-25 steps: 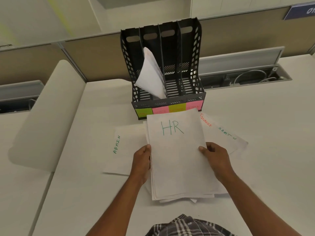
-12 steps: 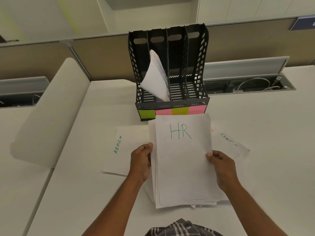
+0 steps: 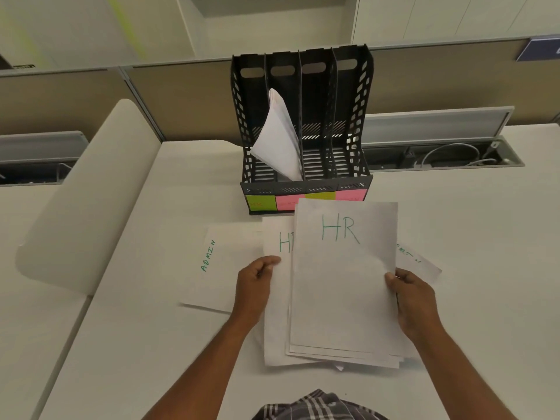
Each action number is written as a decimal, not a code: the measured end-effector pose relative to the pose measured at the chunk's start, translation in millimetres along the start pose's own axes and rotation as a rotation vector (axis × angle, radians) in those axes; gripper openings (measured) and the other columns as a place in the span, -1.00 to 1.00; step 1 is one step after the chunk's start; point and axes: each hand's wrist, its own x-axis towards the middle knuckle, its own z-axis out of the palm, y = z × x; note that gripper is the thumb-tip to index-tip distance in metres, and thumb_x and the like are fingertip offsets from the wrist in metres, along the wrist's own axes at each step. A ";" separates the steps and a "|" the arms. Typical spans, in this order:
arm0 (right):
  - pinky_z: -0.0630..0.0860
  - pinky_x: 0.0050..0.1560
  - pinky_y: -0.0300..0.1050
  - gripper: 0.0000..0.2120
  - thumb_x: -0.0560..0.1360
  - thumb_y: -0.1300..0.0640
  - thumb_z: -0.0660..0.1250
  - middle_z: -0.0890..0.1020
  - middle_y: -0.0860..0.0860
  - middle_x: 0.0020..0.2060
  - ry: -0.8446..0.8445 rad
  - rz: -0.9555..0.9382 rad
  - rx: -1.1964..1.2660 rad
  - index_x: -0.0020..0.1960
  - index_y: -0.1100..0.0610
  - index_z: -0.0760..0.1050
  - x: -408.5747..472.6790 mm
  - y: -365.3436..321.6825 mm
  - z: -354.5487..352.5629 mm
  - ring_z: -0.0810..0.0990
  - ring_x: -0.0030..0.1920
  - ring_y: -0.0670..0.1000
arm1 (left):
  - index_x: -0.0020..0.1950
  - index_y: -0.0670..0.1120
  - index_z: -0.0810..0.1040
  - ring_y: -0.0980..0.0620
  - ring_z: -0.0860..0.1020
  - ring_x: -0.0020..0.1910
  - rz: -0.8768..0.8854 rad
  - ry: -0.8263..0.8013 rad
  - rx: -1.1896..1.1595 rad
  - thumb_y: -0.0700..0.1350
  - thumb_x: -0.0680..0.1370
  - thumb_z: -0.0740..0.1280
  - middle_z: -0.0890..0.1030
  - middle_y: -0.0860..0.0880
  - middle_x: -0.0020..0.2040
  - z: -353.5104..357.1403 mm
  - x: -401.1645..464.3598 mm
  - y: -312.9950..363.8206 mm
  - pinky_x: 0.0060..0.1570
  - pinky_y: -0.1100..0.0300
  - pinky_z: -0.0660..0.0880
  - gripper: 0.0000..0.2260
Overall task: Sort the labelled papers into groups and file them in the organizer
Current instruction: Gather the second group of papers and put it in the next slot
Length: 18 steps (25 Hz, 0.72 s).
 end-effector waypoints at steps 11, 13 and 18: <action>0.62 0.09 0.16 -0.85 0.53 0.18 0.40 0.74 0.11 -0.02 -0.109 0.040 -0.015 0.09 0.12 0.64 -7.9 8.4 24.9 0.70 0.01 0.20 | -0.21 0.12 0.73 0.20 0.66 -0.11 -0.134 -0.040 -0.165 -0.13 0.52 0.45 0.74 0.11 -0.17 4.5 9.2 8.0 -0.10 0.42 0.52 -0.82; 0.64 -0.05 0.06 -0.87 0.52 0.15 0.42 0.75 0.08 -0.08 -0.132 0.002 -0.033 0.06 0.11 0.65 -11.0 6.5 27.5 0.72 -0.07 0.15 | -0.22 0.12 0.73 0.20 0.66 -0.14 -0.121 -0.023 -0.150 -0.12 0.50 0.47 0.73 0.11 -0.20 5.4 9.1 9.5 -0.14 0.42 0.52 -0.84; 0.57 -0.33 -0.23 -0.91 0.53 0.16 0.41 0.75 0.04 -0.14 -0.117 -0.016 -0.045 0.00 0.14 0.67 -11.3 7.7 29.2 0.71 -0.25 -0.04 | -0.23 0.05 0.74 0.13 0.67 -0.13 -0.159 -0.022 -0.226 -0.12 0.48 0.50 0.73 0.05 -0.20 5.2 9.2 13.6 -0.08 0.34 0.52 -0.89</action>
